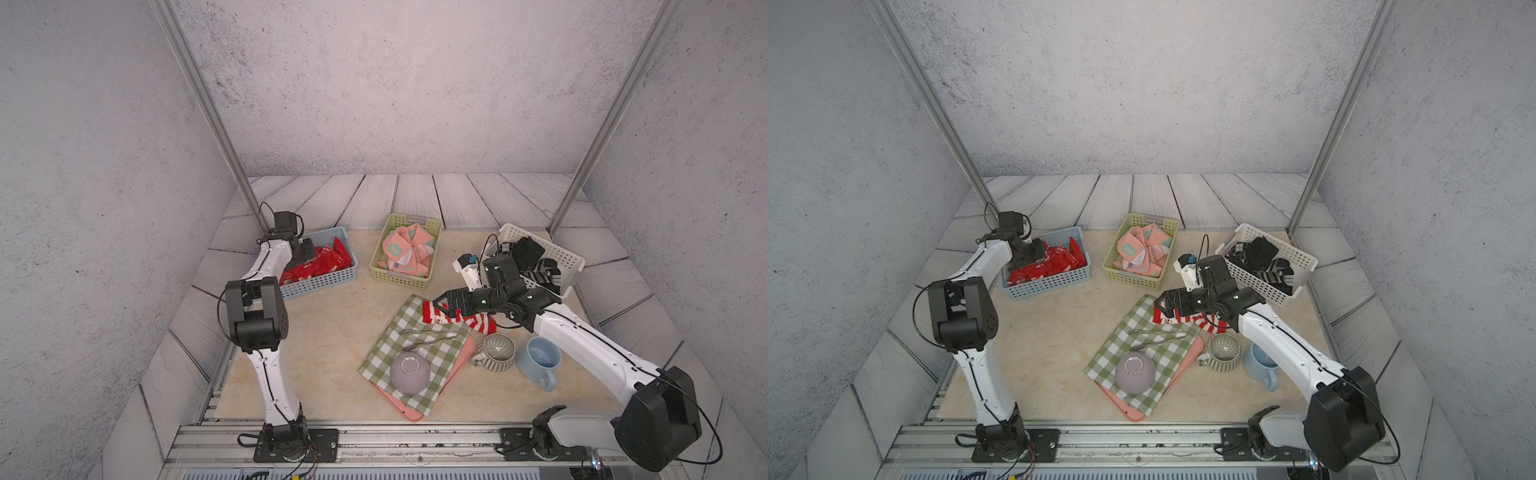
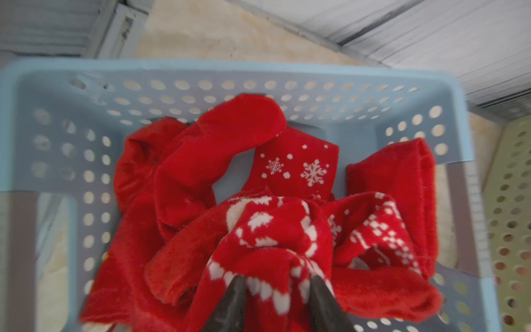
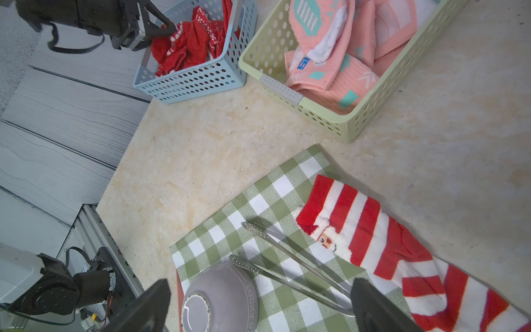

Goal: Sort the socks into the basket by color
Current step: Place the sock in the bin, then pick up the sock from the center of the board.

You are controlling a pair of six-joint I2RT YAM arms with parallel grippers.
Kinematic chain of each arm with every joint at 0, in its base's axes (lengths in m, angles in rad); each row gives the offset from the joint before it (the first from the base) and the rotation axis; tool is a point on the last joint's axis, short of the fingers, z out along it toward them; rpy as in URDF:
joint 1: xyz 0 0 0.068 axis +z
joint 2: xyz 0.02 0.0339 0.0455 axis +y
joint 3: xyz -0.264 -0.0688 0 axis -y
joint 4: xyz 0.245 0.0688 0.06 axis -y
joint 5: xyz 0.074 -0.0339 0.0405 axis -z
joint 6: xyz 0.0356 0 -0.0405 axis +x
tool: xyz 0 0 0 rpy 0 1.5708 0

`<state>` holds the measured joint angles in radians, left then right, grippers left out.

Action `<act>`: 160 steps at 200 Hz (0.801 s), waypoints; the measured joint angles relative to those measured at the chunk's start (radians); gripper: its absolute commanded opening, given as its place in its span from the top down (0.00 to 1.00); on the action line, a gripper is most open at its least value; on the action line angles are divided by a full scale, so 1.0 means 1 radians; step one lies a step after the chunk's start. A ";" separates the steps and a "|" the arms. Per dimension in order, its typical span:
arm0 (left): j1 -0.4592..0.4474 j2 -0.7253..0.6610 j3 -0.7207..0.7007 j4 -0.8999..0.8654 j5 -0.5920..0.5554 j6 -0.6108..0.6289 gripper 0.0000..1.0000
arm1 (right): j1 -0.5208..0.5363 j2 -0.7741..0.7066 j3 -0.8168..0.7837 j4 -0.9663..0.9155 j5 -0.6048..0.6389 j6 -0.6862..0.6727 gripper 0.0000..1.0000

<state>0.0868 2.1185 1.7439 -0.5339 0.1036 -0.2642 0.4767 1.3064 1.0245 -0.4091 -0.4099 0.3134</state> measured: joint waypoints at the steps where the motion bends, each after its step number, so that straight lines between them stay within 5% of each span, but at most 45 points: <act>1: 0.000 0.002 0.001 0.000 -0.001 0.000 0.60 | 0.000 0.000 0.000 -0.001 0.001 0.000 0.01; 59: 0.003 0.060 0.031 -0.014 0.002 -0.018 0.53 | 0.000 0.108 0.001 -0.003 0.091 0.000 0.00; 160: 0.003 -0.186 -0.058 0.037 0.081 -0.047 0.36 | -0.035 0.385 0.058 -0.003 0.298 0.016 0.26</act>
<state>0.0895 1.9324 1.6859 -0.4965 0.1844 -0.3115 0.4416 1.6917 1.0821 -0.4126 -0.1116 0.3298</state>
